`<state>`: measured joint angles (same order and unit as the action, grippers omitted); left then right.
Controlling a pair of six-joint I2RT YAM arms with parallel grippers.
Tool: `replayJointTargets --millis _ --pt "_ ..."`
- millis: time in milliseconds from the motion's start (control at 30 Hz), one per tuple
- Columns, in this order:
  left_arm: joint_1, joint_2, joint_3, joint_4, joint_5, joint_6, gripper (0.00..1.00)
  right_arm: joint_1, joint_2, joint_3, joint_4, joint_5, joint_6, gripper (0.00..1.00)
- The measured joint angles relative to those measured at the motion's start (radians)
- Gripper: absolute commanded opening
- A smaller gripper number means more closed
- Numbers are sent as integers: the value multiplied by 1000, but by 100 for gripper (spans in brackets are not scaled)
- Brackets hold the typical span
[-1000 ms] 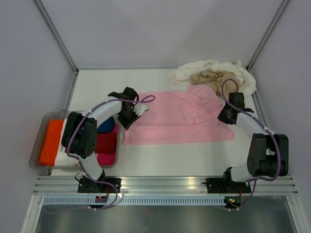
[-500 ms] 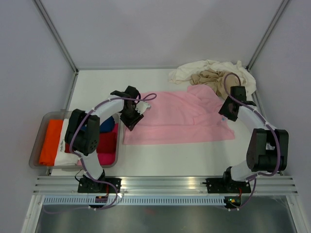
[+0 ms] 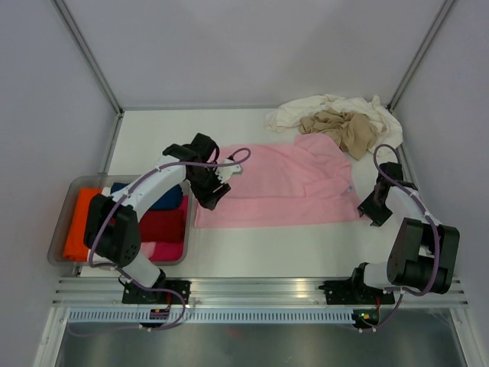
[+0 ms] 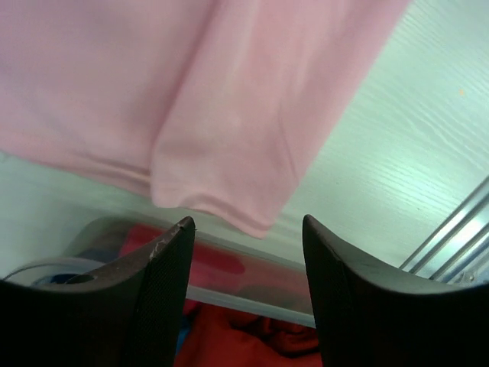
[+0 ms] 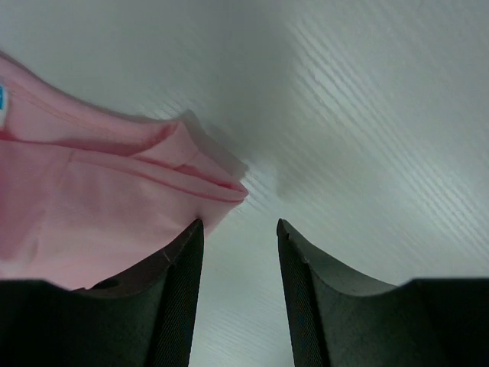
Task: Roll the t-shirts
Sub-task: Fold the tshirt
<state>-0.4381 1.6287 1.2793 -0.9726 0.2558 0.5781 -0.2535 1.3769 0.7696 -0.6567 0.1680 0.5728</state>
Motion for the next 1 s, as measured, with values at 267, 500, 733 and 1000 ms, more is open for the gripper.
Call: replayJointTargets --millis 267,500,733,1000 --pt "-126 10 -159 -23 -31 79 68 -2 45 -57 106 -66 39 21" --pt "-132 82 -199 43 -122 95 70 -10 25 -80 145 -59 69 3" --pt "-162 100 -254 82 -201 103 39 -22 -3 -102 150 -58 79 0" --pt "-174 91 -268 77 -160 116 2 -76 -118 -157 51 -35 98 0"
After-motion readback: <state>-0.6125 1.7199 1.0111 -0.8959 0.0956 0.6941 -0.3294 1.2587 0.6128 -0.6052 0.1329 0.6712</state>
